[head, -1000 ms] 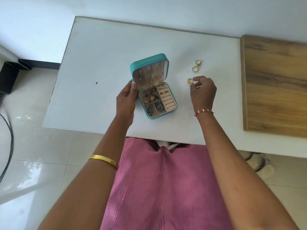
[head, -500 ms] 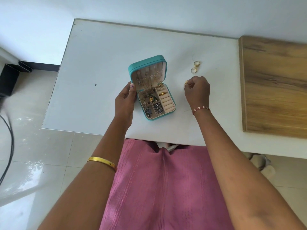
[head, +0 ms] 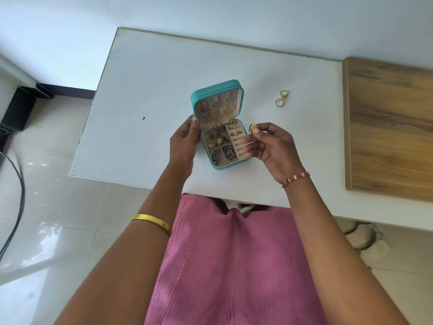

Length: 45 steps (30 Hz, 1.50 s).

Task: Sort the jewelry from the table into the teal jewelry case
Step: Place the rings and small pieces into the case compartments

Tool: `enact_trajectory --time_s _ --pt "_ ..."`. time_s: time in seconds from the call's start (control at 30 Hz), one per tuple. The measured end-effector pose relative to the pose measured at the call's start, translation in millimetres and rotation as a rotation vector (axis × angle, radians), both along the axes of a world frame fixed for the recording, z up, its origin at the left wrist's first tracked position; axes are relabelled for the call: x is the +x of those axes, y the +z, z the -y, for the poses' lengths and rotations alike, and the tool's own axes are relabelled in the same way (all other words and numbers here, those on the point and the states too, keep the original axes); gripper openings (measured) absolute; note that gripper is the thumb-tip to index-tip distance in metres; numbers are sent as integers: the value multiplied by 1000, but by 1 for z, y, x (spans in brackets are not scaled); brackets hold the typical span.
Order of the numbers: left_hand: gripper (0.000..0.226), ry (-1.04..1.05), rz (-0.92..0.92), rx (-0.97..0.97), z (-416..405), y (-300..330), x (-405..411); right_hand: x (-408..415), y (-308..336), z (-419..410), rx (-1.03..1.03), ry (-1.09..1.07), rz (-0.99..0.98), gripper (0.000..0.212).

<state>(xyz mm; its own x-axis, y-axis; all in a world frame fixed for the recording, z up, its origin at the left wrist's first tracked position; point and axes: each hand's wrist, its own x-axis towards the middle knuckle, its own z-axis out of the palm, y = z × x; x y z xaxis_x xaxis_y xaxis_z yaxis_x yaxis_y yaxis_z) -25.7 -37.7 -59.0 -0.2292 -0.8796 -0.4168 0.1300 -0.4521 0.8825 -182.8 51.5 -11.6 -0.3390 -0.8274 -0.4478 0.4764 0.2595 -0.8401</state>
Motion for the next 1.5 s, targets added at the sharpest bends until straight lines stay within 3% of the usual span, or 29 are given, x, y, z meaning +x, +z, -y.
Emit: enact_trajectory --time_s 0.07,0.17,0.3,0.47,0.57,1.0,1.5 --pt "37 1 1 1 0 0 0 -3 1 -2 -11 -8 51 17" --pt "38 -1 8 8 -1 1 0 -7 0 -1 20 8 -77 14" --pt "38 -7 10 17 -1 4 1 -10 -6 3 134 151 -492 17" --pt "38 -9 12 16 -1 5 1 -7 -5 13 121 593 -1092 18" --pt "37 -8 12 20 -2 6 1 -7 0 23 124 721 -1229 22" --pt "40 -17 2 31 -1 5 2 -4 -1 49 295 923 -1279 24" --pt "39 -11 7 27 -1 3 2 -14 -14 41 211 523 -1058 7"
